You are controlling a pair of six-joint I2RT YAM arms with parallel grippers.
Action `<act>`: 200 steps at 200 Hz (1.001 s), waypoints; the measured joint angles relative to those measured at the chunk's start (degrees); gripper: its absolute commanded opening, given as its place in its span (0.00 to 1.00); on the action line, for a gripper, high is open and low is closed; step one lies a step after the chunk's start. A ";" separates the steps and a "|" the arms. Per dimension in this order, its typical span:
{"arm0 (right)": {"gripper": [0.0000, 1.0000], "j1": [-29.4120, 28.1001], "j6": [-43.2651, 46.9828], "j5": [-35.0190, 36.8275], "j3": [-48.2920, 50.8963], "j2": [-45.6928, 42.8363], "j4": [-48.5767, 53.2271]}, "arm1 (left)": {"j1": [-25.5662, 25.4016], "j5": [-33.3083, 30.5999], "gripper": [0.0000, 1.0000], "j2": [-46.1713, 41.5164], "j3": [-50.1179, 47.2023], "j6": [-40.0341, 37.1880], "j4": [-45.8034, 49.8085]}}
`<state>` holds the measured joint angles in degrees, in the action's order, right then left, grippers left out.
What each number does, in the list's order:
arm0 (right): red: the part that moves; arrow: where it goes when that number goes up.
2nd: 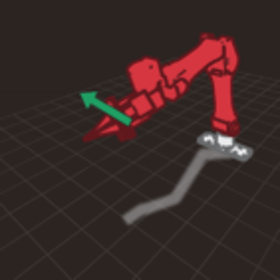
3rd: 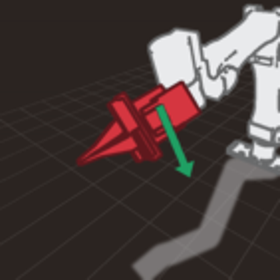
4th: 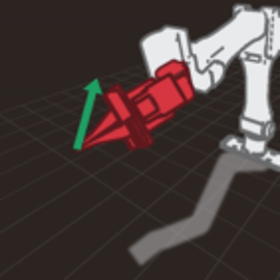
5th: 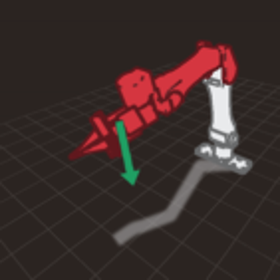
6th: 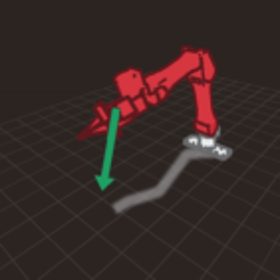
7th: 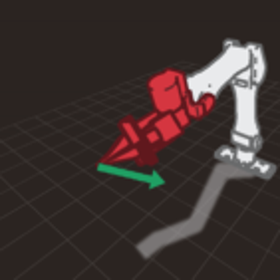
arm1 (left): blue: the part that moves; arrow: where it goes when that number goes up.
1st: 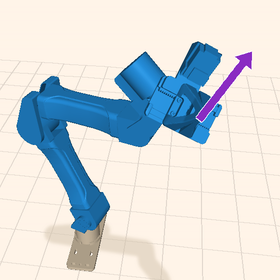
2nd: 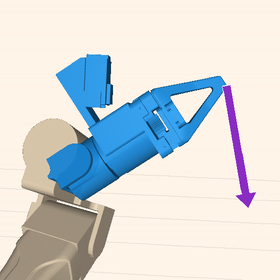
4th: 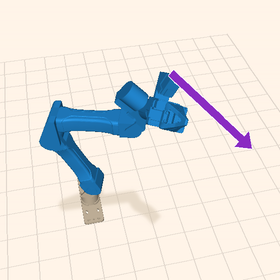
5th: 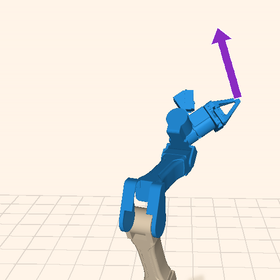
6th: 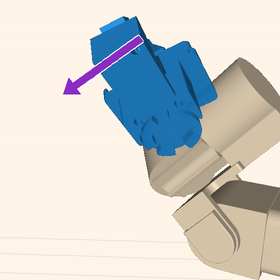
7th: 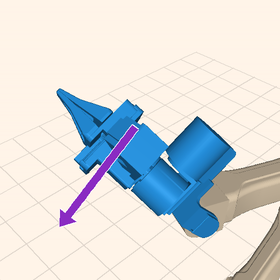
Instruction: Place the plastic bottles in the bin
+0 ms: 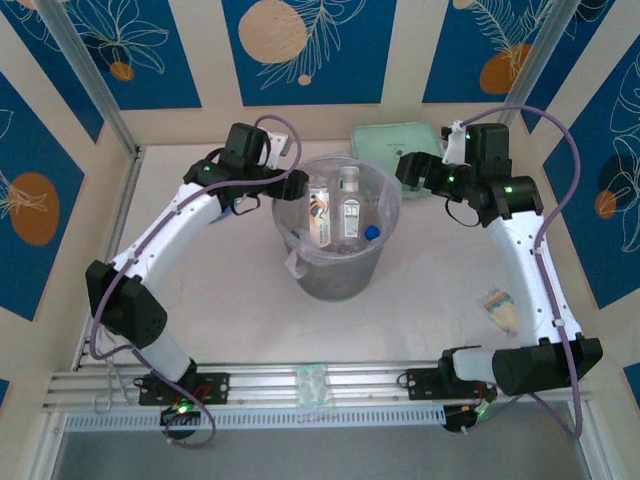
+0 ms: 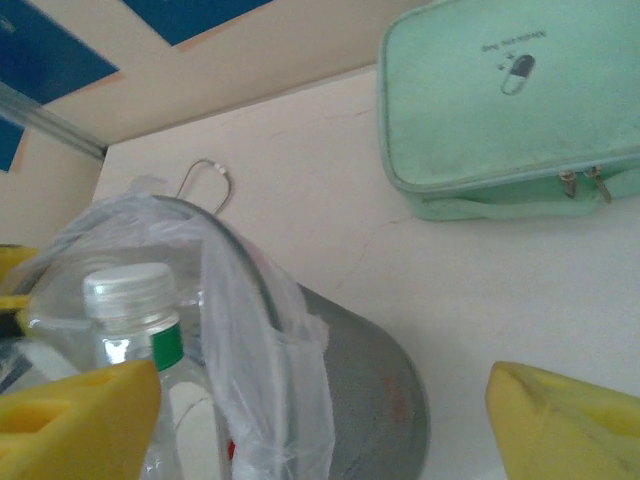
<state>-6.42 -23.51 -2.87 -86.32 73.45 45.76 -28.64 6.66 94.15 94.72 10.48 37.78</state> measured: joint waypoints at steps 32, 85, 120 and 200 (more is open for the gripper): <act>0.99 0.50 -2.34 4.59 6.14 -2.67 -4.72 | 1.27 -4.72 0.99 -1.79 3.32 -5.46 2.80; 0.99 0.76 0.13 13.73 18.14 -8.79 -12.13 | 12.33 -12.92 0.99 -21.81 -10.12 -7.58 -2.54; 0.99 1.29 2.14 19.58 29.86 -9.40 -18.99 | 13.97 -22.08 0.99 -40.39 -38.66 -6.27 -13.46; 0.99 3.26 5.31 25.18 54.73 -6.34 -45.42 | 15.96 -36.00 0.99 -40.57 -73.48 -6.60 -44.13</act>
<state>-3.16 -18.20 22.31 -31.59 67.11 0.34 -12.69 -29.34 53.58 21.23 3.88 -6.35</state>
